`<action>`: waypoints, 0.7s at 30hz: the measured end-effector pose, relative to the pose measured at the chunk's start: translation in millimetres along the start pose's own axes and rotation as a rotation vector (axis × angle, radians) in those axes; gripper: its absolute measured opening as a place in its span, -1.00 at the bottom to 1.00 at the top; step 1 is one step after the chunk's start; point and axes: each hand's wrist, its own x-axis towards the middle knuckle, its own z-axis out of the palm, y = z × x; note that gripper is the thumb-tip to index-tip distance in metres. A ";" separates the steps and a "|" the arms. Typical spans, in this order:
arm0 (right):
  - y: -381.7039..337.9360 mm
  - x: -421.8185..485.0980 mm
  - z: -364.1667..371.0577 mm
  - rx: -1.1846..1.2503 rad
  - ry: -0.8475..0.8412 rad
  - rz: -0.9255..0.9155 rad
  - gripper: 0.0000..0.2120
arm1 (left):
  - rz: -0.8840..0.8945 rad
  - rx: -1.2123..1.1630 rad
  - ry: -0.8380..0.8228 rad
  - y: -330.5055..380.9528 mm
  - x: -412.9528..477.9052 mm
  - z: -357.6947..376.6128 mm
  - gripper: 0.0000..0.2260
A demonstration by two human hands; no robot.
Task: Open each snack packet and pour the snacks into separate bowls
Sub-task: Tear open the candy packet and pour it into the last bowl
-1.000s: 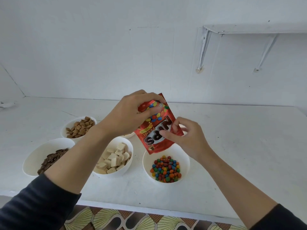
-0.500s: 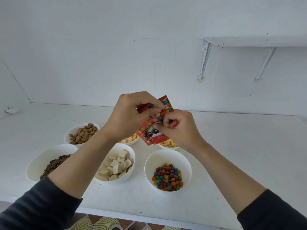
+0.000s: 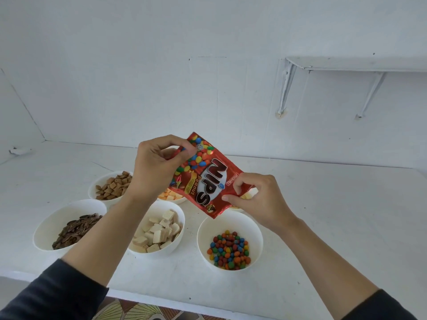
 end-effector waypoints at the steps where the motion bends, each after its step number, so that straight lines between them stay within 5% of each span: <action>1: -0.9 -1.1 -0.2 0.002 0.027 0.013 -0.68 | -0.025 -0.035 0.032 -0.5 -2.0 0.2 -0.87; 6: -3.0 1.0 6.6 0.357 0.230 0.153 -0.57 | -0.093 -0.154 0.215 -6.4 -17.4 10.3 -0.85; 10: -9.0 4.3 9.5 0.642 0.188 0.297 -0.49 | -0.127 -0.216 0.348 -11.0 -29.6 19.6 -0.78; 14: -8.6 1.2 18.6 0.677 0.082 0.432 -0.41 | -0.174 -0.291 0.410 -7.9 -41.4 33.2 -0.83; 21: 1.6 -7.3 33.4 0.612 0.138 0.499 -0.64 | -0.252 -0.311 0.330 -17.6 -62.6 23.8 -0.87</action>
